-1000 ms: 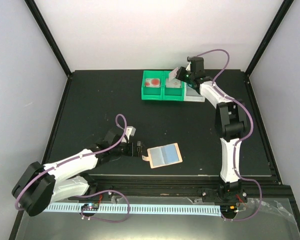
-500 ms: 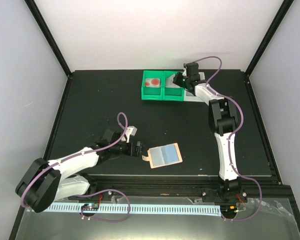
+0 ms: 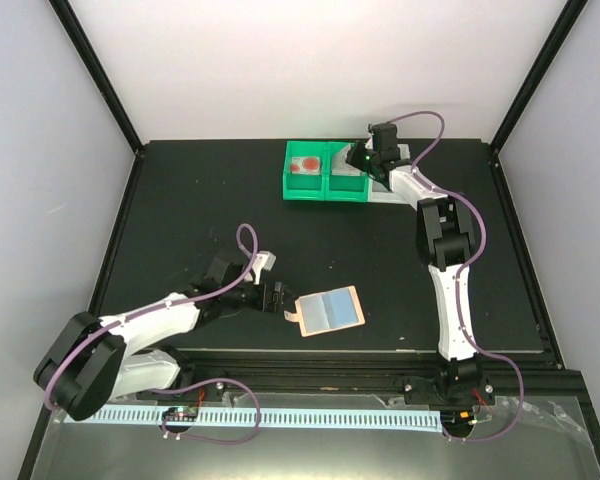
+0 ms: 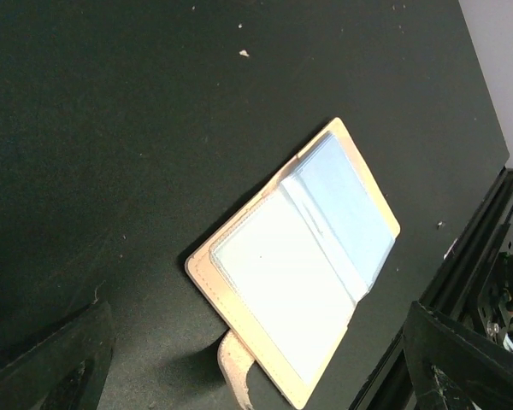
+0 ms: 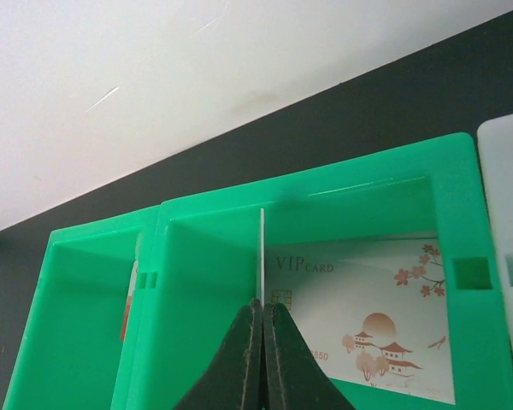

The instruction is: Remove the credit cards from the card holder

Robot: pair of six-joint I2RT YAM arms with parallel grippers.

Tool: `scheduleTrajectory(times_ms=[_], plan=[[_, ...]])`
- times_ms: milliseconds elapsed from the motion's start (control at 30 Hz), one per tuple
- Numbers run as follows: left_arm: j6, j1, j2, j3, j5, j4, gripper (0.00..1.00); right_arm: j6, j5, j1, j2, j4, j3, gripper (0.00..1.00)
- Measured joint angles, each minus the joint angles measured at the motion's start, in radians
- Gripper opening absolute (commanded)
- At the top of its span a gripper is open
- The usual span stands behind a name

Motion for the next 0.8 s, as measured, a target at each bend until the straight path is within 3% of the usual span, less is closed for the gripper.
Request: scheduleTrajectory(times_ms=[133,400,800], plan=[[0.0,0.0,0.021,0.0,0.005,0.008,0.94,0.003,0.006,0.0,0.003,-0.002,0.005,0.04],[0.01,0.0,0.044,0.006,0.005,0.002,0.94,0.022,0.024,-0.001,0.014,-0.009,0.029,0.2],[0.02,0.0,0.058,0.029,0.015,-0.018,0.92,-0.005,0.017,-0.003,-0.002,-0.1,0.07,0.35]])
